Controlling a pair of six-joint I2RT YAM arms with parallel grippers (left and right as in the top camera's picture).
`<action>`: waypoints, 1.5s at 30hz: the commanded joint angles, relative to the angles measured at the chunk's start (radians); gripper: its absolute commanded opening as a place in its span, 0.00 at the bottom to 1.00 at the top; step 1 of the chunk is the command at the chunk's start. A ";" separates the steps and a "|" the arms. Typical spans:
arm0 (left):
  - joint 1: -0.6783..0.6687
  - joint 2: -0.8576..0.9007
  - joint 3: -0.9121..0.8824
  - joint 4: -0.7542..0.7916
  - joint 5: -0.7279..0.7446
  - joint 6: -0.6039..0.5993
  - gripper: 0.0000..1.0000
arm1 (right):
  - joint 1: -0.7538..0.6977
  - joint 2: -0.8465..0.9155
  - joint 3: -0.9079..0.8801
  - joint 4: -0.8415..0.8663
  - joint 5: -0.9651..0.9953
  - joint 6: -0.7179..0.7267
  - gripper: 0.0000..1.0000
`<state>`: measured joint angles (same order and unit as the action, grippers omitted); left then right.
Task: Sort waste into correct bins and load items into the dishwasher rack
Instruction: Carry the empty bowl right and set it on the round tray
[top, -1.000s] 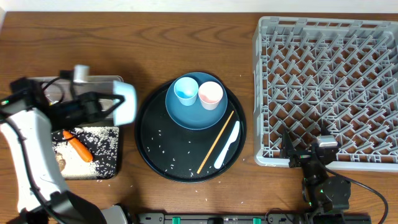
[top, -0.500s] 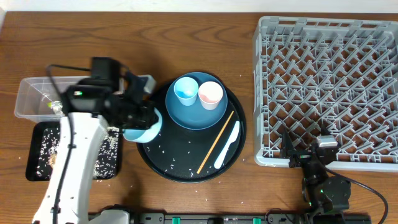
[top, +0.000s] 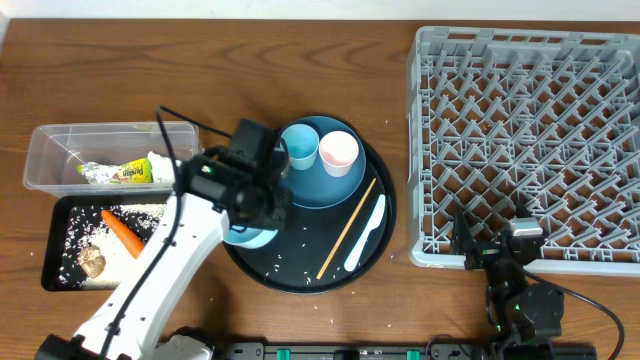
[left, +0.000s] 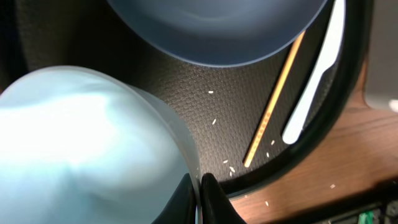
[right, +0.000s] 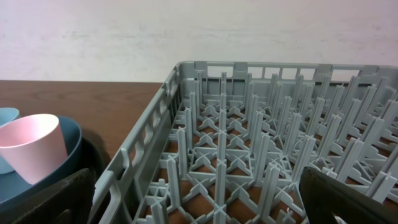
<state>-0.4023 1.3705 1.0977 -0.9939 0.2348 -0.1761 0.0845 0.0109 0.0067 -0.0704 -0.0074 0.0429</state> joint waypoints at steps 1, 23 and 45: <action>-0.029 -0.011 -0.061 0.042 -0.023 -0.069 0.06 | 0.001 -0.006 -0.002 -0.003 -0.003 -0.007 0.99; -0.141 -0.010 -0.211 0.224 -0.016 -0.114 0.36 | 0.001 -0.006 -0.002 -0.003 -0.003 -0.007 0.99; 0.185 -0.222 0.014 0.105 -0.183 -0.159 0.98 | 0.001 -0.005 -0.002 -0.003 -0.003 -0.007 0.99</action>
<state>-0.2535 1.1526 1.1019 -0.8864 0.0872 -0.3260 0.0845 0.0109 0.0067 -0.0700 -0.0074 0.0433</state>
